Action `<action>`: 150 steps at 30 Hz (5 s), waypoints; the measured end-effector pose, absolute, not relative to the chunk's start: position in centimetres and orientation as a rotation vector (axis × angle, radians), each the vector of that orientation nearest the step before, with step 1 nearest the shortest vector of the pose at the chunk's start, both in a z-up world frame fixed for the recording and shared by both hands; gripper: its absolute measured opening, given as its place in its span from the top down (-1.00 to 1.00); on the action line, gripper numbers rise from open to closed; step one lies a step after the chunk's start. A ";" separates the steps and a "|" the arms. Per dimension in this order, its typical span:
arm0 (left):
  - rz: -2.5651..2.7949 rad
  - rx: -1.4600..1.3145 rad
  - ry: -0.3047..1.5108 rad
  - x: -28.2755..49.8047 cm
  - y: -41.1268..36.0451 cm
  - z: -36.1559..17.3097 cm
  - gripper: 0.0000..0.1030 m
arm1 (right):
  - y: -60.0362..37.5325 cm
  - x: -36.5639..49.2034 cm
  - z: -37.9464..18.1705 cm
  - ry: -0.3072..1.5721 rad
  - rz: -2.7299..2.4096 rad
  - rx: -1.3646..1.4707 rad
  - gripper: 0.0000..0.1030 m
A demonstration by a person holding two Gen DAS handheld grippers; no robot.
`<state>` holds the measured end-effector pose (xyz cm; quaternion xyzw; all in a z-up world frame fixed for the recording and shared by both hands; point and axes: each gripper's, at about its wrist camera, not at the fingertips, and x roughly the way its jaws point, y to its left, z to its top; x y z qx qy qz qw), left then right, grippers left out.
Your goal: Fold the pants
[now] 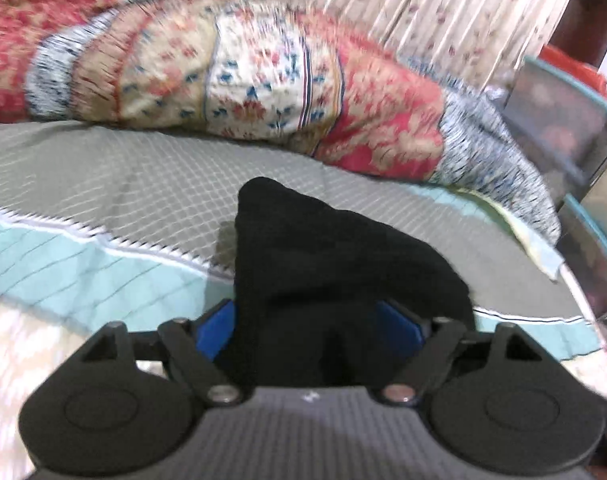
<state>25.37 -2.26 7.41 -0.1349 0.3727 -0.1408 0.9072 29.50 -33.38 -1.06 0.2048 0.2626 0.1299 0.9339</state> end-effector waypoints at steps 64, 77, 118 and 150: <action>0.068 0.155 0.832 -3.2 -1.7 10.9 -1.00 | -30.2 -0.1 0.1 0.636 0.298 0.307 -0.86; 0.074 0.184 0.874 -3.0 -1.8 10.0 -1.00 | -30.4 0.1 -0.3 0.658 0.297 0.315 -0.86; 0.137 0.221 0.899 -3.0 -0.7 9.7 -1.00 | -29.9 -0.1 -0.5 0.678 0.302 0.313 -0.86; 0.127 0.234 0.912 -3.0 -0.4 9.1 -1.00 | -30.0 0.2 -0.7 0.691 0.306 0.314 -0.86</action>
